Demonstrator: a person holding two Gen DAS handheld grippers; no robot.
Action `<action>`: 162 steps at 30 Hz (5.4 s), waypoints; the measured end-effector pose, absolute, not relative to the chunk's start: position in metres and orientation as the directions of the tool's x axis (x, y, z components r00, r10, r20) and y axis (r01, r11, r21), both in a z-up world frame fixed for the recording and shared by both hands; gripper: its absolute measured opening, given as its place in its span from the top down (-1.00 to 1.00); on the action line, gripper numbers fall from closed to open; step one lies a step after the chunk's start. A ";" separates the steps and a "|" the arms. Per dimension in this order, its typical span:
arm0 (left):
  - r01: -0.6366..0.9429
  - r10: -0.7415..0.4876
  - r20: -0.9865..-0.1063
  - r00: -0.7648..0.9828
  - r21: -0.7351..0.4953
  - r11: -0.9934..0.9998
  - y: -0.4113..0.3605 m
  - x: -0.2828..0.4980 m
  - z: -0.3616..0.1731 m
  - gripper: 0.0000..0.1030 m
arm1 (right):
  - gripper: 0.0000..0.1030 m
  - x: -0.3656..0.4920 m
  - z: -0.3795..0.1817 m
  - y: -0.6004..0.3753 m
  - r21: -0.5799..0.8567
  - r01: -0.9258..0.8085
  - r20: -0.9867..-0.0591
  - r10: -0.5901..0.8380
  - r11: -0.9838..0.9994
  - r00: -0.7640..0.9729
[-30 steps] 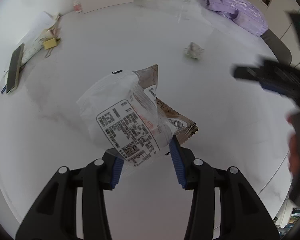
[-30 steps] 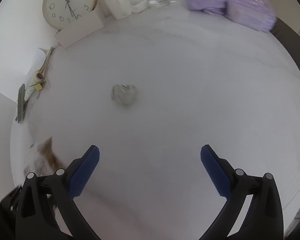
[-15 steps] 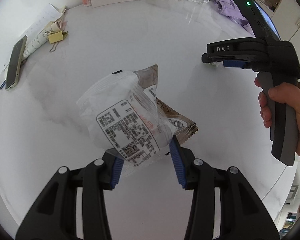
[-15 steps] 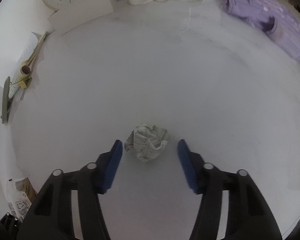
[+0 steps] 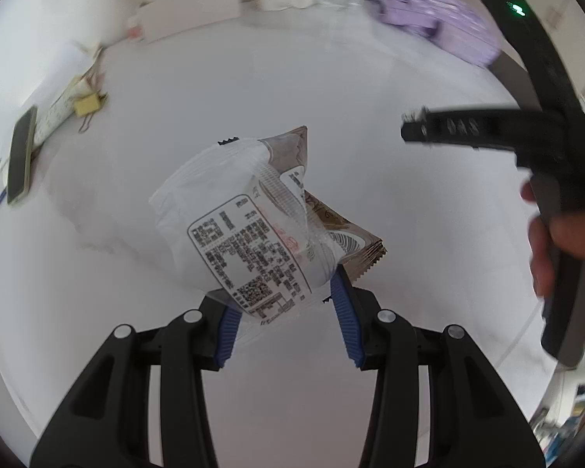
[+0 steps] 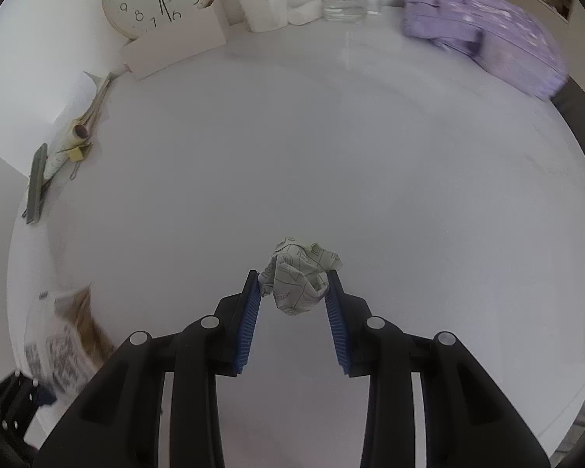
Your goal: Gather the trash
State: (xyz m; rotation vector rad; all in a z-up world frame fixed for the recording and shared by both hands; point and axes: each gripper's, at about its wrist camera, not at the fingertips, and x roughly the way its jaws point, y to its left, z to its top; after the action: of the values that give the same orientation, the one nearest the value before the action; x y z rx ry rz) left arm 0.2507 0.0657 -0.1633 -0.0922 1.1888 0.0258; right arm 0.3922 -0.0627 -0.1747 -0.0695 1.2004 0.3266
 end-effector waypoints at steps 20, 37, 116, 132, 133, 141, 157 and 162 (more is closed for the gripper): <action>0.581 -0.243 -0.940 0.240 -0.062 0.812 -0.147 0.025 -0.127 0.15 | 0.33 0.003 -0.142 -0.273 0.168 0.134 -0.940 0.118 0.977 0.320; 0.789 -0.278 -0.949 0.151 -0.054 0.612 -0.257 -0.096 -0.129 0.15 | 0.32 -0.165 -0.155 -0.370 0.205 0.388 -0.940 0.069 0.899 0.335; 0.495 -0.138 -0.933 0.332 0.048 0.868 -0.181 -0.055 -0.113 -0.85 | -0.87 -0.114 -0.170 -0.365 0.245 0.183 -0.933 0.180 0.952 0.311; 0.298 -0.084 -0.920 0.383 0.037 0.954 -0.071 -0.038 -0.108 -0.85 | -0.95 -0.053 -0.148 -0.239 0.228 -0.023 -0.929 0.224 0.973 0.294; 0.296 -0.083 -0.916 0.393 0.041 0.954 -0.071 -0.035 -0.107 -0.85 | -0.95 -0.052 -0.147 -0.238 0.229 -0.020 -0.928 0.225 0.973 0.297; 0.222 -0.082 -0.851 0.518 0.041 0.974 -0.042 -0.008 -0.064 -0.85 | -0.95 -0.029 -0.105 -0.224 0.225 0.012 -0.889 0.200 0.974 0.411; -0.001 0.066 -0.615 0.786 0.106 0.994 0.011 0.032 0.087 -0.85 | -0.95 0.013 0.084 -0.179 0.088 -0.188 -0.608 0.202 0.978 0.768; -0.087 0.133 -0.564 0.815 0.108 0.990 0.008 0.019 0.116 -0.85 | -0.95 0.009 0.125 -0.177 0.097 -0.260 -0.513 0.272 0.961 0.814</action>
State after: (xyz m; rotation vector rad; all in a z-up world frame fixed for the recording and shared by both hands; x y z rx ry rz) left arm 0.0188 0.0076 0.1160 0.0784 0.6072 0.1177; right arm 0.0086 -0.1767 0.1253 0.0224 0.5510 0.2834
